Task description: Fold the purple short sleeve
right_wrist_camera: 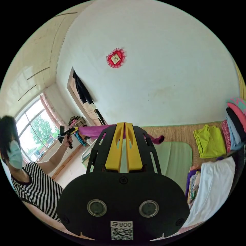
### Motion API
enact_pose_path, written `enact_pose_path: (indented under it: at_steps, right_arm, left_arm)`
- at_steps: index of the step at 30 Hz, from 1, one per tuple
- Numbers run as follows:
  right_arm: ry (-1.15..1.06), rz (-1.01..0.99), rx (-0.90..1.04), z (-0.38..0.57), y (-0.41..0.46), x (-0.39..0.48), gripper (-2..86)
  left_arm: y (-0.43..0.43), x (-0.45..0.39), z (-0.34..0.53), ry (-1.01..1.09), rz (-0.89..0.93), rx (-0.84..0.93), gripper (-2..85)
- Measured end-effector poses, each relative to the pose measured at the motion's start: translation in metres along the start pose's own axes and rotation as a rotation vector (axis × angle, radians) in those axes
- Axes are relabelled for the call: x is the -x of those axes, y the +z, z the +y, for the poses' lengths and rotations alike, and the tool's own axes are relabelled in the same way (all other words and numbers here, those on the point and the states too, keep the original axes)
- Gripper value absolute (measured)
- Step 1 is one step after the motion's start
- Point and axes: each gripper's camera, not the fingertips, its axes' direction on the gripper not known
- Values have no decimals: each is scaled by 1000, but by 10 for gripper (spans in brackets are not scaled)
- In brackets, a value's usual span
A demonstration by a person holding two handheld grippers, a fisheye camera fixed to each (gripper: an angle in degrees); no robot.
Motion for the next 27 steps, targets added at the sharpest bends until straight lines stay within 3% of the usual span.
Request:
enact_pose_path:
  at_steps: [3,11,15,27]
  right_arm:
    - [100,-9,80,73,-4,-19,4]
    - [572,-24,404,264,48,-107,4]
    - [714,-2,522,315,65,-133,4]
    - [848,-19,516,333,74,-173,1]
  left_arm:
    - [3,18,68,-70,-18,101,1]
    - [73,136,264,-574,-58,454,2]
    - [81,159,291,-660,-79,496,2]
    - [83,208,275,-680,-60,478,13]
